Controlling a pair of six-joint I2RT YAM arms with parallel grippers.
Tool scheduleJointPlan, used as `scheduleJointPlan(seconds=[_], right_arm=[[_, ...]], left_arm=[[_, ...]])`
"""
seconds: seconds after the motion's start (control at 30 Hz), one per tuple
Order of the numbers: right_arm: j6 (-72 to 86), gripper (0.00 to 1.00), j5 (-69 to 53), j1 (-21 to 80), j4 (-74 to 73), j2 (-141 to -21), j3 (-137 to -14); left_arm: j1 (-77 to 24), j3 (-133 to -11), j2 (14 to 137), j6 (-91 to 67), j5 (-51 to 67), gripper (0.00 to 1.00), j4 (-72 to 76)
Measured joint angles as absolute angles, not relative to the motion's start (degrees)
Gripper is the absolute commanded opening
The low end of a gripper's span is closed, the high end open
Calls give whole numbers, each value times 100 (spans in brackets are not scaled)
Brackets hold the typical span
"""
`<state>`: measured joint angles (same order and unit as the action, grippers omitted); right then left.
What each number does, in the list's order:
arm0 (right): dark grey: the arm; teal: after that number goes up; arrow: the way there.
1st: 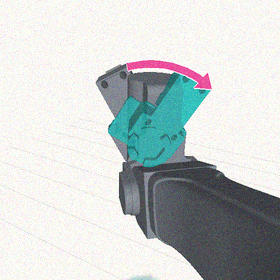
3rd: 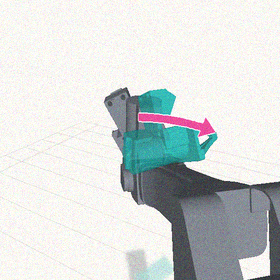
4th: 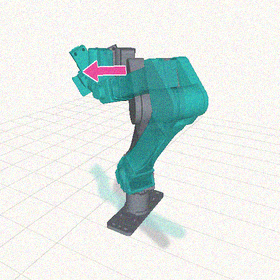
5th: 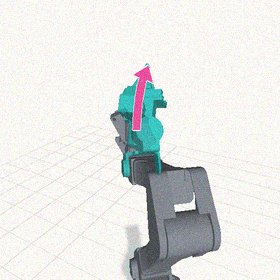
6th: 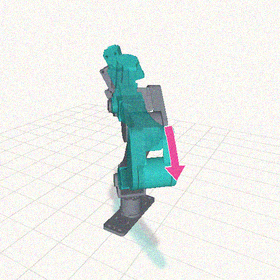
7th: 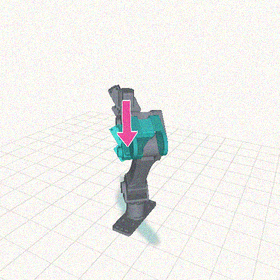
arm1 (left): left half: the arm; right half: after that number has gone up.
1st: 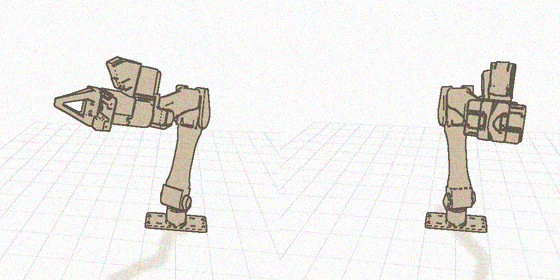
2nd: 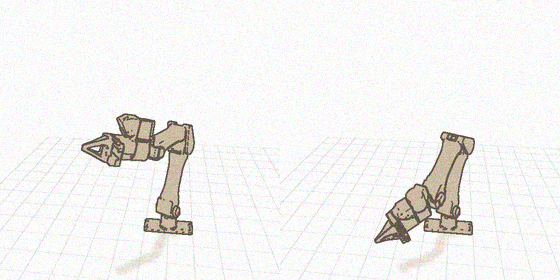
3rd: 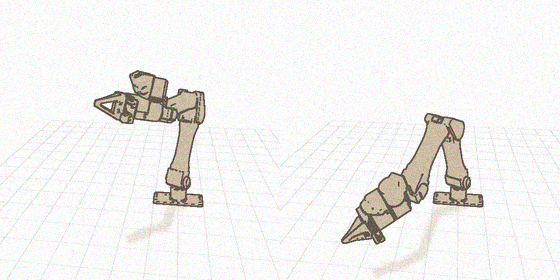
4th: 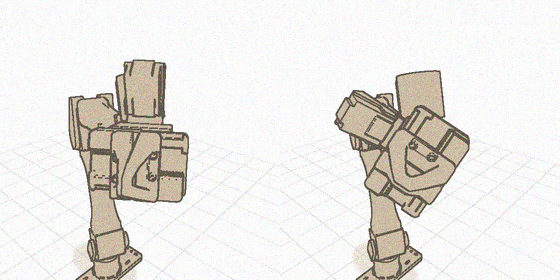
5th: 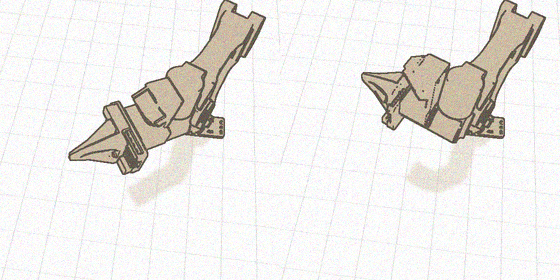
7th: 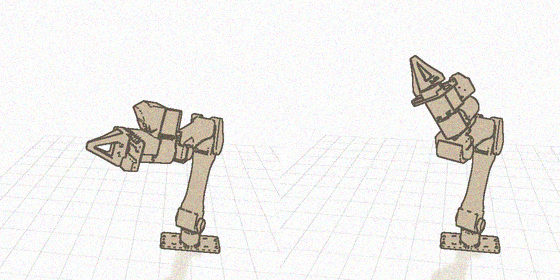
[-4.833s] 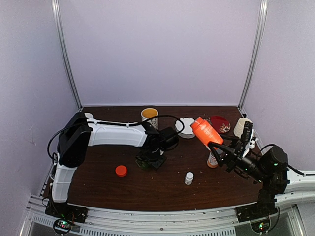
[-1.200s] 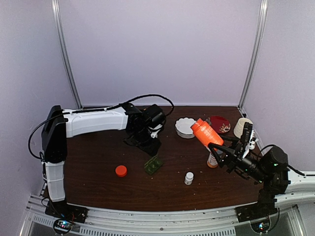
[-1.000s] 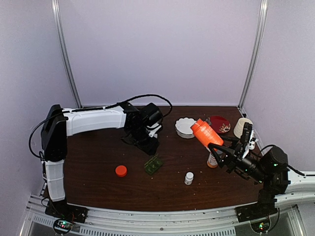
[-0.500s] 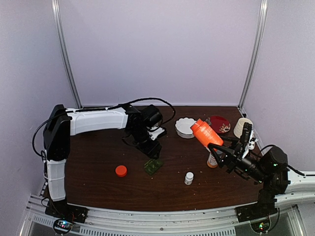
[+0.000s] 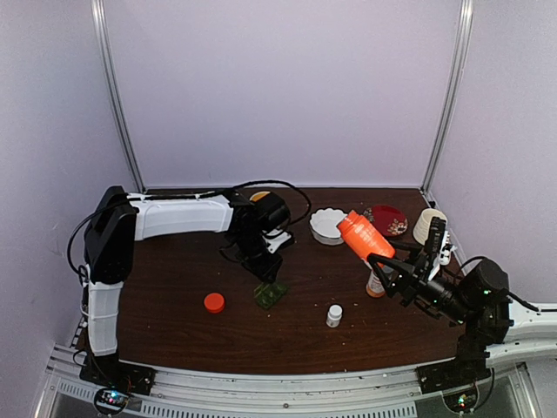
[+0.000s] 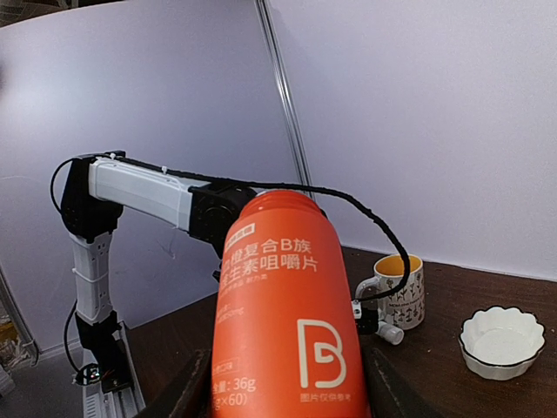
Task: Sort the pills into containers
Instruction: Pick up the pill container from the center of the board.
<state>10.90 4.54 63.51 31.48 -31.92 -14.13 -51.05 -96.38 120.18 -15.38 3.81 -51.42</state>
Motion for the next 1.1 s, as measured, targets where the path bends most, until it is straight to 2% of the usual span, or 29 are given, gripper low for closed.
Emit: scheduleJointPlan(seconds=[0.1,0.43,0.67,1.1], right_arm=[[1090,0,460,6351,3148,-3192,-1413],[1094,0,456,6351,3153,-3361,-1413],[1197,0,237,6351,3437,-4069,-1413],[1772,0,-648,6351,4956,-6587,-1599]], left_arm=[[-5105,-9640,12018,-1538,357,15,-5144],[-5105,-9695,12020,-1619,91,3,-5249],[-5105,-9470,11845,-1859,-331,2,-5330],[-5098,-8582,11170,-2539,-528,2,-5273]])
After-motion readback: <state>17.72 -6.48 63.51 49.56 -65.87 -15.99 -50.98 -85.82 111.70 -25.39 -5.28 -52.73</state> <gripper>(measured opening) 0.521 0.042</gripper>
